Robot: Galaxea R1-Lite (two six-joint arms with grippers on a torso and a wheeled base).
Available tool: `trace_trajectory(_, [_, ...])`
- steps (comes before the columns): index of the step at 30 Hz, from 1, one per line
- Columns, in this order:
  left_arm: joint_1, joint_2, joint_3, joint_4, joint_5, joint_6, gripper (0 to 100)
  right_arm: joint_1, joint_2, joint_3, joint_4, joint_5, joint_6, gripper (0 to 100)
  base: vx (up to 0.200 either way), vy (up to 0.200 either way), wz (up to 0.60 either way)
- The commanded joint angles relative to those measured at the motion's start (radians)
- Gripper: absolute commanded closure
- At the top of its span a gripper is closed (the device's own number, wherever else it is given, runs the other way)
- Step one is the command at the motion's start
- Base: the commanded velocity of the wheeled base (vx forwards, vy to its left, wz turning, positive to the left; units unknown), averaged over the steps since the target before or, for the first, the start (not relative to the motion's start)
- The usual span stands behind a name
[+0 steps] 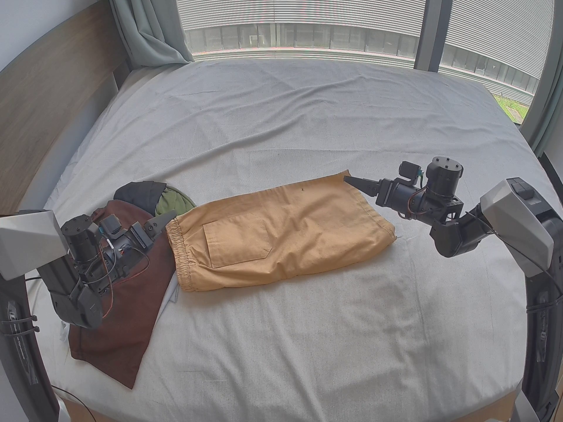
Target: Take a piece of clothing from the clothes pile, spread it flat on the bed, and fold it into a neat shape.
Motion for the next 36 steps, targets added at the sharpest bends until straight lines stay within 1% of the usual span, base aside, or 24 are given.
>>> trace_trajectory(1, [-0.026,-0.043,0.031,-0.002,-0.006,0.008,0,0.023,-0.070,0.192,-0.135,-0.025,-0.005,0,0.000,0.000,0.00])
trace_trajectory(6, [-0.054,-0.064,0.060,-0.002,-0.004,0.013,0,0.031,-0.062,0.352,-0.299,-0.033,0.004,0,0.000,0.000,0.00])
trace_trajectory(9, [-0.072,-0.069,0.077,-0.002,-0.006,0.049,0,0.033,-0.058,0.430,-0.353,-0.067,0.003,0,0.000,0.000,0.00])
trace_trajectory(11, [-0.077,-0.069,0.085,-0.002,-0.006,0.080,0,0.040,-0.047,0.464,-0.395,-0.084,0.003,0,0.000,0.000,0.00])
trace_trajectory(13, [-0.078,-0.067,0.094,-0.002,-0.006,0.102,0,0.043,-0.029,0.485,-0.434,-0.087,0.003,0,0.000,0.000,0.00])
trace_trajectory(19, [-0.081,-0.070,0.099,-0.002,-0.006,0.125,0,0.045,-0.007,0.545,-0.510,-0.088,0.009,0,0.000,0.000,0.00])
trace_trajectory(20, [-0.084,-0.070,0.105,-0.002,-0.003,0.126,0,0.045,-0.010,0.571,-0.539,-0.088,0.026,0,0.000,0.000,0.00])
trace_trajectory(22, [-0.089,-0.072,0.114,-0.002,-0.004,0.131,0,0.046,-0.016,0.594,-0.551,-0.090,0.043,0,0.000,0.000,0.00])
trace_trajectory(25, [-0.095,-0.070,0.120,-0.002,0.000,0.171,0,0.046,-0.033,0.597,-0.550,-0.091,0.047,0,0.000,0.000,0.00])
trace_trajectory(27, [-0.097,-0.069,0.131,-0.002,-0.001,0.226,0,0.040,-0.053,0.599,-0.548,-0.096,0.052,0,0.000,0.000,0.00])
trace_trajectory(30, [-0.098,-0.066,0.139,-0.002,0.000,0.266,0,0.034,-0.055,0.606,-0.548,-0.103,0.054,0,0.000,0.000,0.00])
trace_trajectory(36, [-0.111,-0.067,0.151,-0.002,0.003,0.278,0,0.031,-0.042,0.619,-0.548,-0.103,0.054,0,0.000,0.000,0.00])
